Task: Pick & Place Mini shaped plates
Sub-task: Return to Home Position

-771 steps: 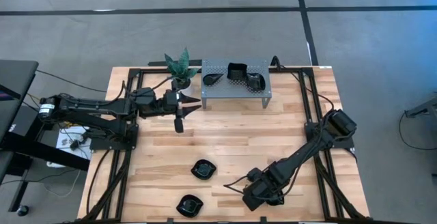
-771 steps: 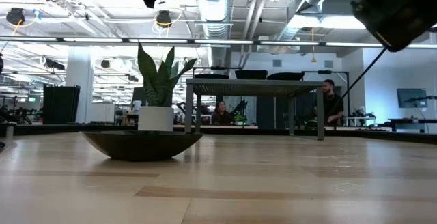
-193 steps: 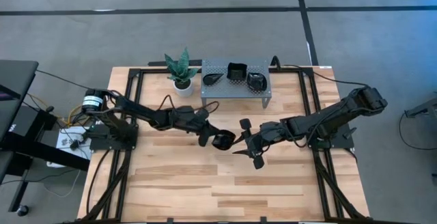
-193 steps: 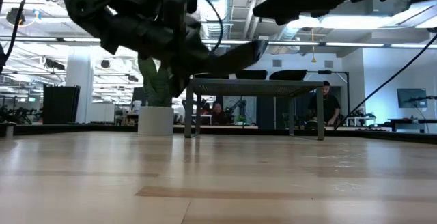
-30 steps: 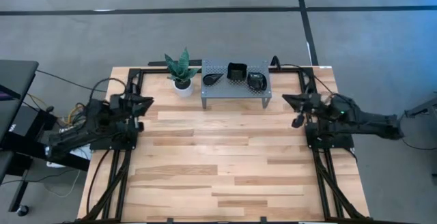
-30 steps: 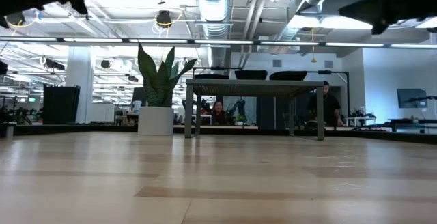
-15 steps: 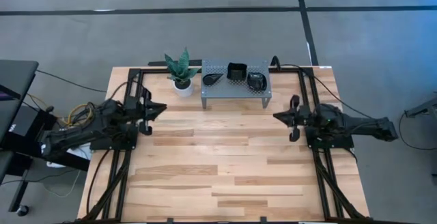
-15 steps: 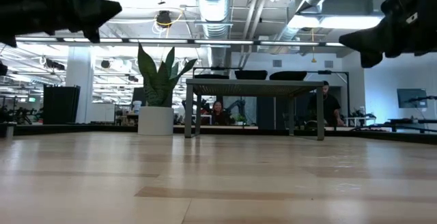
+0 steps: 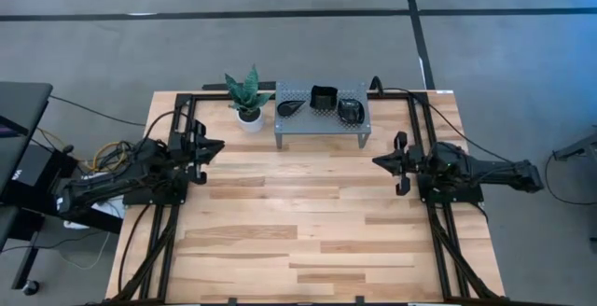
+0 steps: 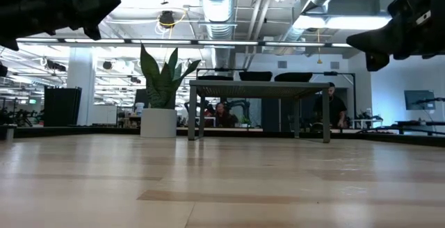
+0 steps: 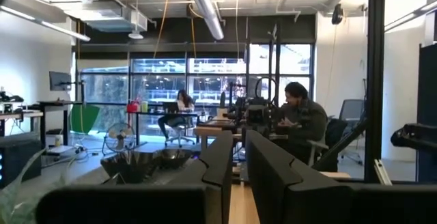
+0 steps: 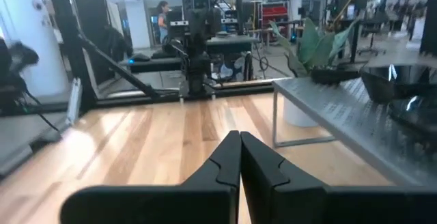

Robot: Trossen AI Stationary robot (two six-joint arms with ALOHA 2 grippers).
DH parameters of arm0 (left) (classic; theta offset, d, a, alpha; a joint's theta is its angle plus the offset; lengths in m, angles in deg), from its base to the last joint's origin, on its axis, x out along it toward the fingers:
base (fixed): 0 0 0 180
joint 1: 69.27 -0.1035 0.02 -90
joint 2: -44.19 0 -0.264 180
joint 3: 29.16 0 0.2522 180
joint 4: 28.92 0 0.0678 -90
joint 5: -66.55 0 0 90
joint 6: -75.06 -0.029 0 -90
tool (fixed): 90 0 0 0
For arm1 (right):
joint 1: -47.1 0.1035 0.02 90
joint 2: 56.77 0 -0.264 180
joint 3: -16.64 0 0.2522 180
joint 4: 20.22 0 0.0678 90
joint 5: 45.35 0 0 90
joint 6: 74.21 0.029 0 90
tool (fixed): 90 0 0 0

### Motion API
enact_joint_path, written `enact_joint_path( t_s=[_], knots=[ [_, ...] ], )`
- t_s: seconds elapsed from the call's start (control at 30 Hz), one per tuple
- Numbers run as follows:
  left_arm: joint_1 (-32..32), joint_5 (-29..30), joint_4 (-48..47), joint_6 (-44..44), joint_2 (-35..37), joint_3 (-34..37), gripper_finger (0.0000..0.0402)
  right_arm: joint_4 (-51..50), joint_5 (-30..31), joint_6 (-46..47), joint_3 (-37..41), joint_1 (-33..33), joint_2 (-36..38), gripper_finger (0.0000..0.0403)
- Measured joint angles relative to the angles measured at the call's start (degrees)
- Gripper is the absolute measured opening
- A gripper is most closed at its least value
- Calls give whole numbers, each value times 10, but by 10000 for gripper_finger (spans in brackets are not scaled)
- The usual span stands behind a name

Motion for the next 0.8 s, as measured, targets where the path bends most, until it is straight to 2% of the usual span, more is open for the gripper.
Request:
enact_joint_path(
  t_s=[0.17,0.8],
  knots=[
    [0,0,1,1,-2,0,43,0,0,49,0,0,0,1],
    [0,0,2,1,-2,0,43,-1,0,49,0,0,0,1]
  ],
)
